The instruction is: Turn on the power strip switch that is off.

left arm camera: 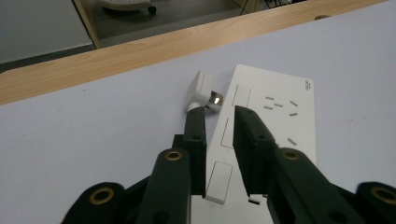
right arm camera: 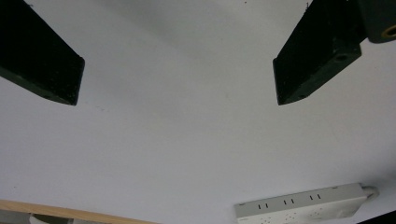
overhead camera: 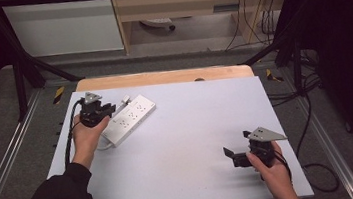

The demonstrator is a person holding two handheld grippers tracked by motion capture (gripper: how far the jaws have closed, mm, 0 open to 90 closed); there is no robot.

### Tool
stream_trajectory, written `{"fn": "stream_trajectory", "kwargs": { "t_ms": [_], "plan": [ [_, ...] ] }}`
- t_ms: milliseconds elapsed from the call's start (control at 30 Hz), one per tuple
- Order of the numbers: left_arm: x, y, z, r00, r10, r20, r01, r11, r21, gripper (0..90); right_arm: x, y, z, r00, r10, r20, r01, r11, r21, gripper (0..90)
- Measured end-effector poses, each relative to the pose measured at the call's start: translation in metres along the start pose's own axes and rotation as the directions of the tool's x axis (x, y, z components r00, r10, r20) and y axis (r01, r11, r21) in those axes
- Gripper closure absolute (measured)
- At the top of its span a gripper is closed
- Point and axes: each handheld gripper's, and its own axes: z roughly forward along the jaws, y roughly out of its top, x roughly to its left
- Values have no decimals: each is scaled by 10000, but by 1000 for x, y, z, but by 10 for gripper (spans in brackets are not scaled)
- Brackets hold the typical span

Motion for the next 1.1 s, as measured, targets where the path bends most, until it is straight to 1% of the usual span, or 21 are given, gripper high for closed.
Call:
{"fn": "stream_trajectory", "kwargs": {
  "t_ms": [67, 133, 233, 400, 433, 533, 633, 700, 800, 1100],
  "plan": [
    [1, 0, 1, 9998, -136, -108, 136, 9999, 2, 804, 0, 0, 0, 10000, -6, 17, 6, 10000, -5, 26],
    [2, 0, 1, 9996, -283, -34, 283, 9996, -19, 823, 0, 0, 0, 10000, -17, 31, 17, 10000, -29, 26],
    [4, -1, 2, 9995, -311, -45, 311, 9995, 5, 846, 0, 0, 0, 10000, -26, 3, 26, 10000, -39, 27],
    [4, -2, 4, 9989, -462, 95, 461, 9989, 100, 898, 0, 0, 0, 10000, -45, -12, 45, 10000, -49, 26],
    [4, -2, 4, 9988, -470, 157, 467, 9988, 169, 900, 0, 0, 0, 10000, -54, -5, 54, 10000, -48, 27],
    [3, -3, 6, 9991, -393, 177, 387, 9987, 335, 900, 0, 0, 0, 10000, -44, -10, 44, 10000, -50, 26],
    [2, -4, 7, 9989, -427, 175, 419, 9980, 472, 900, 0, 0, 0, 10000, -45, -15, 45, 10000, -55, 27],
    [2, -5, 8, 9992, -381, 158, 370, 9973, 632, 900, 0, 0, 0, 10000, -51, -18, 51, 10000, -54, 26],
    [2, -6, 9, 9989, -470, 90, 461, 9956, 817, 900, 0, 1, 0, 10000, -50, -19, 50, 10000, -56, 26],
    [2, -11, 12, 9995, -298, 55, 289, 9913, 1286, 900, 0, 1, 0, 10000, -74, -41, 73, 10000, -42, 26]
  ]
}}
